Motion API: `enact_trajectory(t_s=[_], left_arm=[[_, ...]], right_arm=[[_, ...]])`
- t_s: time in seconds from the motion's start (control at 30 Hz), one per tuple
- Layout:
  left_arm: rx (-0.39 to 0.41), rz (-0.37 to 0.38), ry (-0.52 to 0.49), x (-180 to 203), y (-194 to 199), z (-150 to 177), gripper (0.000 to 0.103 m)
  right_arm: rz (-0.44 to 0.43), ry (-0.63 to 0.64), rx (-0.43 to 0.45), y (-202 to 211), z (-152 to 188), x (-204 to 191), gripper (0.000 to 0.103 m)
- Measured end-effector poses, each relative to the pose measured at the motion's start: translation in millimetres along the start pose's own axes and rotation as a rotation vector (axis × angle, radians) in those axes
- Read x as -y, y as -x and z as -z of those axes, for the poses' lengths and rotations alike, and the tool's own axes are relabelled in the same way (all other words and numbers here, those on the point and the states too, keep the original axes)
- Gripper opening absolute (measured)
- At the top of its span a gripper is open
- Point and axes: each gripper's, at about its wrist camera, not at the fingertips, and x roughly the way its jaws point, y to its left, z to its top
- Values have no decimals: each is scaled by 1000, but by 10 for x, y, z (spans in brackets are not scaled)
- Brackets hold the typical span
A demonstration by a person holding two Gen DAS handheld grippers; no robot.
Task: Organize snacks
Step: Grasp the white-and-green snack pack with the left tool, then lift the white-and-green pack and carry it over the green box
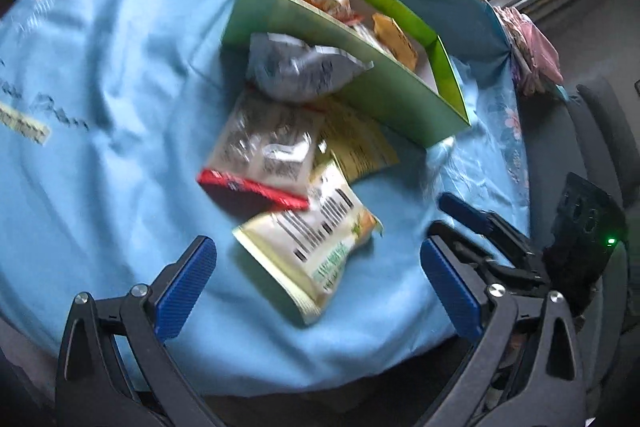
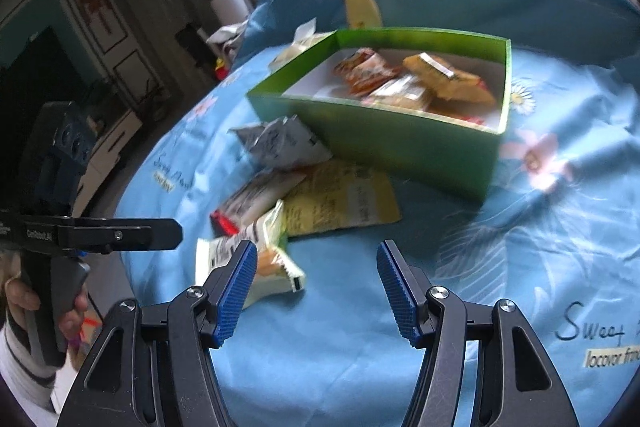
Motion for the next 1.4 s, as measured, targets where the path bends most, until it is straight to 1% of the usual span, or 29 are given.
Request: enact_trajectory(t_s=[0.2, 0.33, 0.53, 0.63, 0.77, 0.83, 0.9, 0.93, 1.0, 1.03, 1.07, 1.1, 1.13, 1.17, 1.2, 1.3, 1.4], left_arm=[[-37, 35, 7, -14, -69, 68, 102], [-34, 44, 23, -53, -77, 77, 101], [-34, 48, 38, -71, -132, 73, 89], [-35, 61, 57, -90, -168, 68, 81], [-28, 58, 63, -97, -175, 48, 79], [-21, 57, 69, -114, -172, 43, 76], [-19, 54, 69, -110, -177, 37, 65], [-20, 48, 70, -113, -185, 36, 61], [-16, 47, 72, -112, -197, 34, 56], [-13, 36, 67, -116, -194, 36, 51], [-9, 33, 67, -121, -191, 37, 49], [-9, 29, 65, -127, -191, 33, 47], [-10, 21, 60, -128, -196, 29, 43], [-11, 17, 56, -126, -196, 33, 39], [-14, 20, 51, -118, -199, 38, 39], [-11, 9, 20, -51, -197, 60, 39], [-4, 12, -11, 24, -169, 83, 39]], right_arm=[[-43, 41, -69, -235, 92, -125, 63], [-63, 66, -86, -341, 100, -195, 63], [-85, 84, -100, -454, 83, -244, 63], [-94, 93, -100, -505, 62, -270, 63], [-95, 108, -97, -529, 72, -286, 63], [-97, 110, -95, -527, 84, -286, 61], [-92, 113, -101, -527, 105, -279, 56], [-90, 115, -100, -523, 113, -281, 56], [-87, 115, -99, -514, 126, -281, 54], [-85, 114, -99, -513, 128, -279, 53], [-85, 112, -98, -505, 135, -277, 50], [-87, 109, -99, -501, 145, -275, 46], [-90, 110, -98, -491, 157, -275, 43], [-90, 113, -99, -485, 175, -283, 26], [-104, 112, -107, -496, 193, -289, 19], [-97, 137, -109, -491, 254, -354, 19], [-111, 122, -103, -452, 271, -360, 18]])
